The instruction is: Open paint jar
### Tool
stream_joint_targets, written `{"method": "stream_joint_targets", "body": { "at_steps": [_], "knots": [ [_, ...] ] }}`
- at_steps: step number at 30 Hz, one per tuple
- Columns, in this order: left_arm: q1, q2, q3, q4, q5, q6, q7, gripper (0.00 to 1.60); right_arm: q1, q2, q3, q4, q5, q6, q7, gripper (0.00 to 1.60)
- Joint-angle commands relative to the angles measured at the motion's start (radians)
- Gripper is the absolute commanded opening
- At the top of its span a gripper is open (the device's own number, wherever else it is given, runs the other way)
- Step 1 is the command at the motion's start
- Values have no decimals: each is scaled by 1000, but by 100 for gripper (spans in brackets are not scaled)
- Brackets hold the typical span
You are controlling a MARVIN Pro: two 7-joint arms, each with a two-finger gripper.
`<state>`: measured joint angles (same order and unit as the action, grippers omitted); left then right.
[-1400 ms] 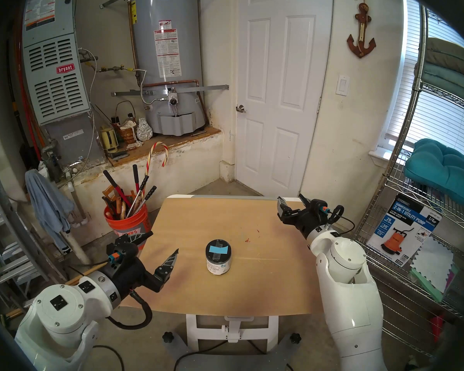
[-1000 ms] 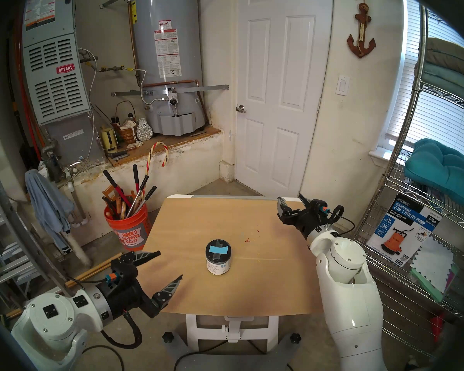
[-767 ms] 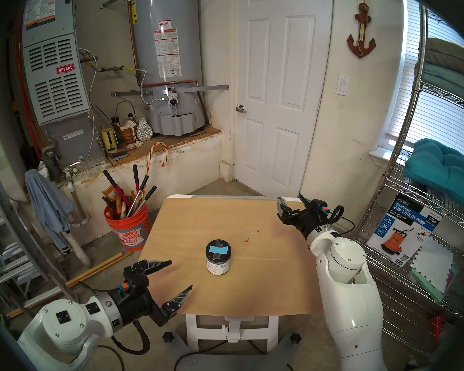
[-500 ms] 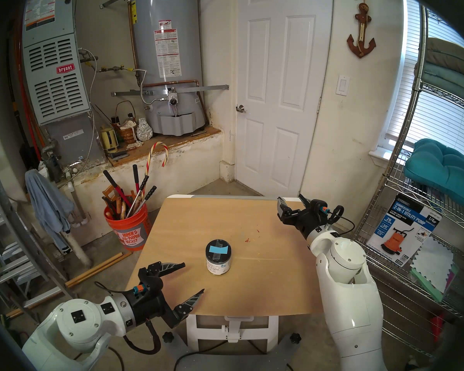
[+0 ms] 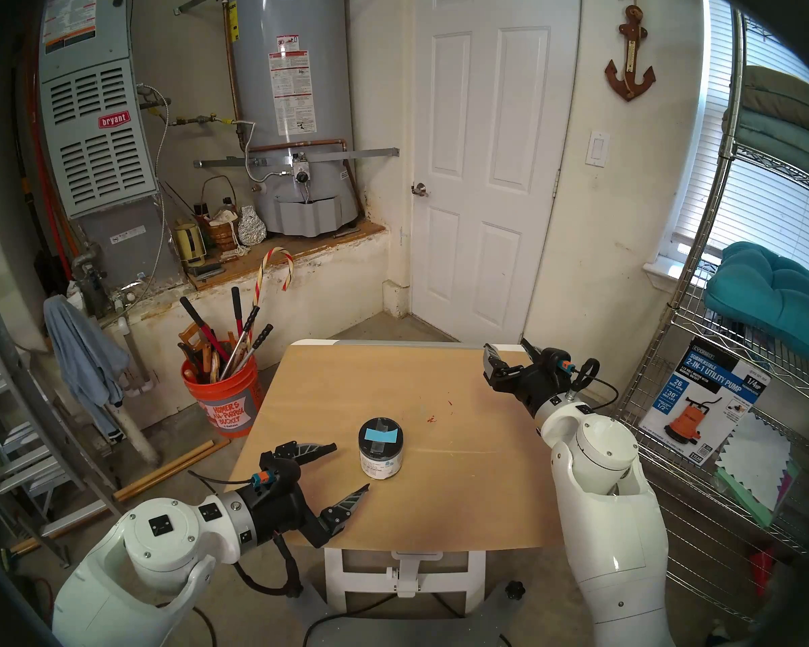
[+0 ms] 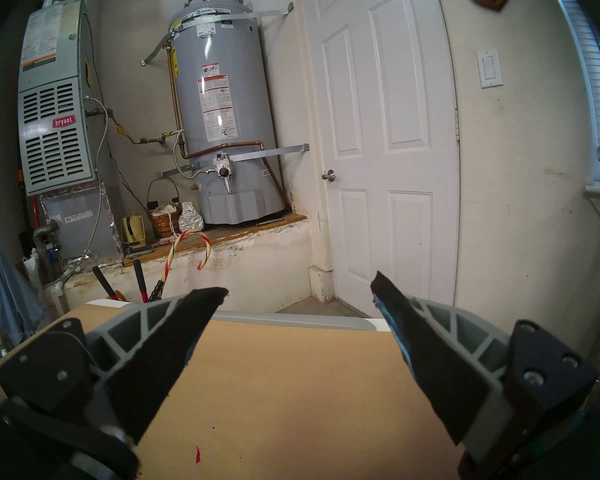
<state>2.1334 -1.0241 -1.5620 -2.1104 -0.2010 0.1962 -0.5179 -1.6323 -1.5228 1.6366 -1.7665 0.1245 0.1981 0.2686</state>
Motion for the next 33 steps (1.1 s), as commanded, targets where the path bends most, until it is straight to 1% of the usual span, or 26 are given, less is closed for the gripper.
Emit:
{"method": "stream_joint_targets", "body": {
  "at_steps": [1,2,3,4,6,7,9,14,17,18,19,21,23,24,25,26,33],
  "knots": [
    [-113,-8,33,28,-14,20,-25,160,10,0,0,-21,0,-3,0,160],
    [-132,-8,41,40,-15,28,-34,160,10,0,0,-21,0,-3,0,160],
    [-134,-8,42,43,-15,28,-40,160,10,0,0,-21,0,-3,0,160],
    [-158,-5,53,55,-16,36,-51,160,10,0,0,-21,0,-3,0,160],
    [-167,-2,58,57,-11,46,-66,160,10,0,0,-21,0,-3,0,160],
    [-191,0,70,70,-13,55,-77,160,10,0,0,-21,0,-3,0,160],
    [-200,-5,74,72,-9,63,-87,160,10,0,0,-21,0,-3,0,160],
    [-261,-10,103,103,6,100,-115,160,10,0,0,-21,0,-3,0,160],
    [-301,-16,122,137,12,116,-130,160,10,0,0,-21,0,-3,0,160],
    [-300,-25,120,142,16,116,-131,160,10,0,0,-21,0,-3,0,160],
    [-325,-24,135,163,17,123,-136,160,10,0,0,-21,0,-3,-1,160],
    [-336,-31,142,180,33,122,-144,160,10,0,0,-21,0,-3,-1,160],
    [-359,-31,158,195,45,131,-149,160,10,0,0,-21,0,-3,-1,160],
    [-383,-29,174,212,43,135,-155,160,10,0,0,-21,0,-3,-1,160],
    [-379,-38,171,212,51,134,-155,160,10,0,0,-21,0,-3,-1,160],
    [-396,-38,184,224,52,134,-155,160,10,0,0,-21,0,-3,-1,160],
    [-440,-70,212,270,66,113,-154,160,10,0,0,-21,0,-3,-1,160]
  ]
}}
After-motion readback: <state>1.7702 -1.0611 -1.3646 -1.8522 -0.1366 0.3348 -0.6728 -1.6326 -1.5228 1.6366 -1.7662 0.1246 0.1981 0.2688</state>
